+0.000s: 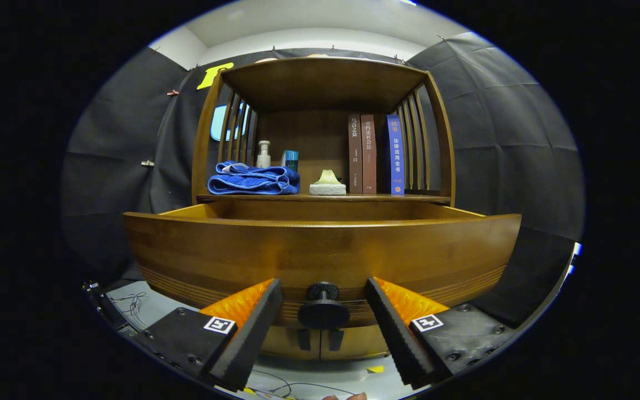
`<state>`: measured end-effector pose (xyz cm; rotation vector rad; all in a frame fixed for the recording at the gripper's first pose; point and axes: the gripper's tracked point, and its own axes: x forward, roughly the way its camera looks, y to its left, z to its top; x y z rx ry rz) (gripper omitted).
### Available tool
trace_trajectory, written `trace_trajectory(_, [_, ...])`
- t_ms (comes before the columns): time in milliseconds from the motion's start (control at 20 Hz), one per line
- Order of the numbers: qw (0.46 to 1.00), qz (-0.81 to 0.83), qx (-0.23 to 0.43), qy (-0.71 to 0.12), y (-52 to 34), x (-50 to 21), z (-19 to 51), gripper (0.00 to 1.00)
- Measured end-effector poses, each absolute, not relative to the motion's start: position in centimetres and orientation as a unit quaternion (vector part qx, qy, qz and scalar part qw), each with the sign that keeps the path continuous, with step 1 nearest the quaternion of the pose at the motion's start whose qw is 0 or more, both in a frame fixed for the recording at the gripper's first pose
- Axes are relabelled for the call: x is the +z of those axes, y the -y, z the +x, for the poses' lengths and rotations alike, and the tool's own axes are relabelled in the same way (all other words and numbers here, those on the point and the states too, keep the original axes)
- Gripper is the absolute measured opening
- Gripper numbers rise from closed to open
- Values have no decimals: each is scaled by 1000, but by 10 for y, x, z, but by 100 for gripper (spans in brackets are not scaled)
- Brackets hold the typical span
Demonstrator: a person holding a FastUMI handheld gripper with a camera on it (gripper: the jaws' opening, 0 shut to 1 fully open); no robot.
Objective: Pull open the drawer, take out the items inside it, and place them on the countertop above the cabinet.
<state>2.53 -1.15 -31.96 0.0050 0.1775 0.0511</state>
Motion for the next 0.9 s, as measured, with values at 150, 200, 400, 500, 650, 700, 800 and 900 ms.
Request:
trace_trajectory(150, [996, 0, 22, -87, 11, -319, 29, 100])
trace_trajectory(200, [996, -1, 23, -87, 10, -318, 33, 100])
trace_trajectory(400, [996, -4, 25, -86, 9, -317, 56, 100])
trace_trajectory(500, [996, -9, 24, -89, 7, -318, 68, 100])
trace_trajectory(650, [995, -8, 23, -94, 6, -320, 89, 99])
trace_trajectory(700, [995, -10, 23, -95, 5, -320, 95, 100])
trace_trajectory(800, [995, -12, 24, -93, 5, -322, 111, 100])
trace_trajectory(900, [995, -17, 23, -94, 4, -325, 123, 100])
